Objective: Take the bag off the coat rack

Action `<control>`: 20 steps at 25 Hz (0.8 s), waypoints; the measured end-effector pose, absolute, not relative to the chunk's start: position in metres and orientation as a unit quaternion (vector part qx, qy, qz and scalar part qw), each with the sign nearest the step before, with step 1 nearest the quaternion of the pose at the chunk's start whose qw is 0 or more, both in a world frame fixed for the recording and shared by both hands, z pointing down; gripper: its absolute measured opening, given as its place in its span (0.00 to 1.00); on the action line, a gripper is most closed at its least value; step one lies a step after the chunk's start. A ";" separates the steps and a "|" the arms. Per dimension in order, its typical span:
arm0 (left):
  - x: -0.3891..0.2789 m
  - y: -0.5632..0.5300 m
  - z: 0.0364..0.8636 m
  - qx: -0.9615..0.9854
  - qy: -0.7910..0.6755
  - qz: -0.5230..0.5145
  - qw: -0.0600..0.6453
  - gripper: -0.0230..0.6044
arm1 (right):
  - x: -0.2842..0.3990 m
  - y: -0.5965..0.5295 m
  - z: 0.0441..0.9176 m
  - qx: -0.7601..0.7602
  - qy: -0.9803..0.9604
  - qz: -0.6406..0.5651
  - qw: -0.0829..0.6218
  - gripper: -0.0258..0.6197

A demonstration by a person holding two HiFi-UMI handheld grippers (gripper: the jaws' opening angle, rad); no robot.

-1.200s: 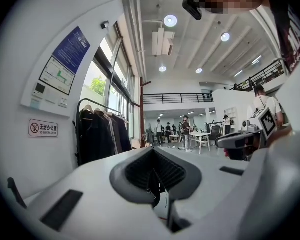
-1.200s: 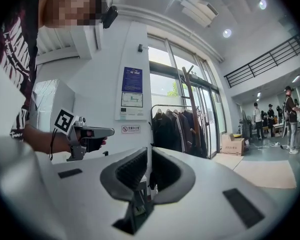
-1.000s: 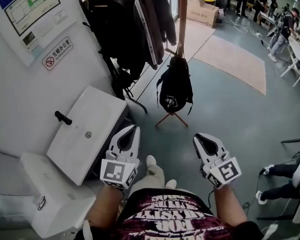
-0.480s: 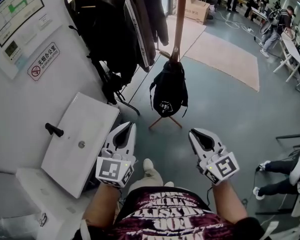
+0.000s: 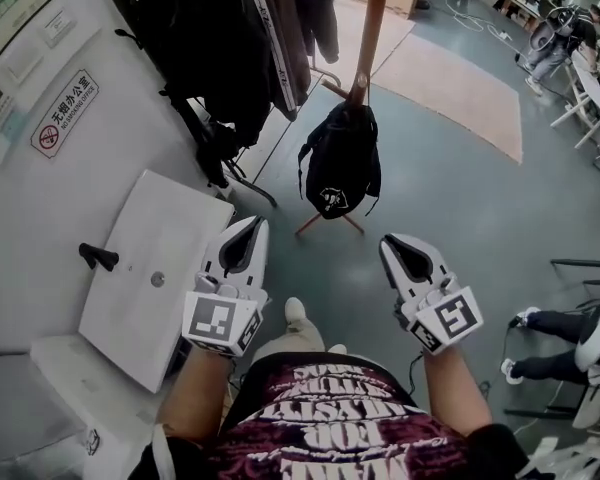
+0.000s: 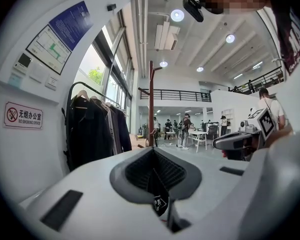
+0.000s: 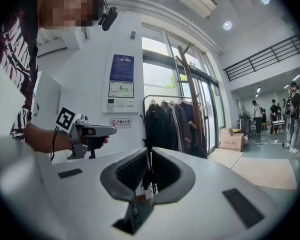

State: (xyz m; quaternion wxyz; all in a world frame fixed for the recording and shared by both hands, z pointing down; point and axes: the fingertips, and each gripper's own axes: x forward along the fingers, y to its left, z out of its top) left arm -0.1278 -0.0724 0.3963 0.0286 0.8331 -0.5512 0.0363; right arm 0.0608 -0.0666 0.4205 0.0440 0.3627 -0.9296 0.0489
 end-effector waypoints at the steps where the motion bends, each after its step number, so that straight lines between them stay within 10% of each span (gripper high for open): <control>1: -0.129 -0.077 0.398 0.833 -0.551 0.036 0.030 0.05 | 0.058 -0.071 0.422 0.362 -0.930 0.050 0.045 0.09; 20: -0.127 -0.173 0.395 0.863 -0.504 0.031 0.026 0.05 | 0.033 -0.161 0.405 0.400 -0.915 0.036 0.044 0.09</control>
